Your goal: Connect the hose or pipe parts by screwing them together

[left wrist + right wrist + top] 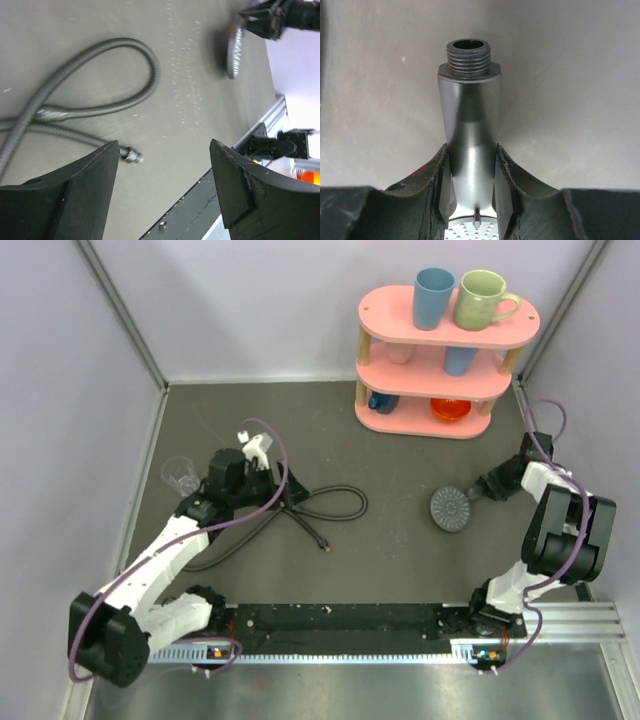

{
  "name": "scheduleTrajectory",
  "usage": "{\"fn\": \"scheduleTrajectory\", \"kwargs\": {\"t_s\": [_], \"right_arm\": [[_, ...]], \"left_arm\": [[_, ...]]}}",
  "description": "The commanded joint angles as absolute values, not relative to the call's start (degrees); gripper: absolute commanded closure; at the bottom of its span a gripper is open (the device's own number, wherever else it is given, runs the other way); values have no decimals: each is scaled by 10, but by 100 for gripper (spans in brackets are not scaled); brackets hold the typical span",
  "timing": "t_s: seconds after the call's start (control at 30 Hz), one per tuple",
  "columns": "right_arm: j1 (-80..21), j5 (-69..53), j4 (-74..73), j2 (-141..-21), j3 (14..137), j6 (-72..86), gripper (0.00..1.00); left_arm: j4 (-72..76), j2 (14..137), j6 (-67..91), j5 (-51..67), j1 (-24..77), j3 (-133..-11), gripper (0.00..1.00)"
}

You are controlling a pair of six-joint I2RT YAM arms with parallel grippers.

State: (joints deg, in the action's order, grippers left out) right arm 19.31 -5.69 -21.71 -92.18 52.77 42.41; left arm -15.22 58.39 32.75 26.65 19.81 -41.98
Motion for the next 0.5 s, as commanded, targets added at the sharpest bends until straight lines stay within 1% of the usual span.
{"fn": "scheduleTrajectory", "kwargs": {"t_s": [0.0, 0.2, 0.33, 0.47], "right_arm": [[161, -156, -150, -865, 494, 509, 100], [128, -219, -97, -813, 430, 591, 100], [113, -227, -86, -765, 404, 617, 100], [112, -236, -73, -729, 381, 640, 100]], "left_arm": [[-18, 625, 357, 224, 289, -440, 22], [122, 713, 356, 191, 384, -455, 19], [176, 775, 357, 192, 432, -481, 18], [194, 836, 336, 150, 499, -537, 17]]}}
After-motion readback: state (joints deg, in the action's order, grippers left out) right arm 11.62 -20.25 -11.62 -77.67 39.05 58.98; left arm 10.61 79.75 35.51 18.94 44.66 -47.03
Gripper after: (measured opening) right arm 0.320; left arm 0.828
